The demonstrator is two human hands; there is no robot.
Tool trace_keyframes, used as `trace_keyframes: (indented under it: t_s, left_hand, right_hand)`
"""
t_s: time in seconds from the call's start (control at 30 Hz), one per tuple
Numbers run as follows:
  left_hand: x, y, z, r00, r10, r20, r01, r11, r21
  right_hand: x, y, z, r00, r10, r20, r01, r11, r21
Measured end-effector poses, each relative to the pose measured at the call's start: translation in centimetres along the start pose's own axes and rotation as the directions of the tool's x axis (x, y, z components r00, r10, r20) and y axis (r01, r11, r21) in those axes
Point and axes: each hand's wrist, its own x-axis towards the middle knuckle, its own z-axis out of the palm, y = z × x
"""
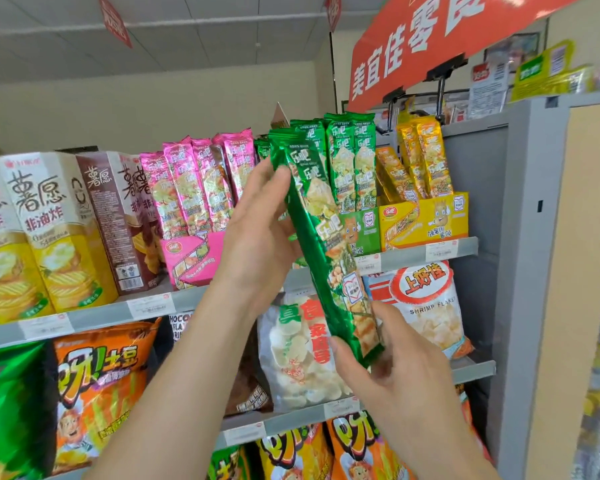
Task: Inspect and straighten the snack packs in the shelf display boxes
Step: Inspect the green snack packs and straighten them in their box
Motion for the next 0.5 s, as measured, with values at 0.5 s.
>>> trace_keyframes:
  t_s: [0.5]
  left_hand:
    - [12.9, 8.6, -0.9, 0.881, 0.364, 0.303, -0.469, 0.761, 0.449]
  right_hand:
    - [19.4, -7.8, -1.1, 0.954, -0.268, -0.134, 0.274, 0.961, 0.030]
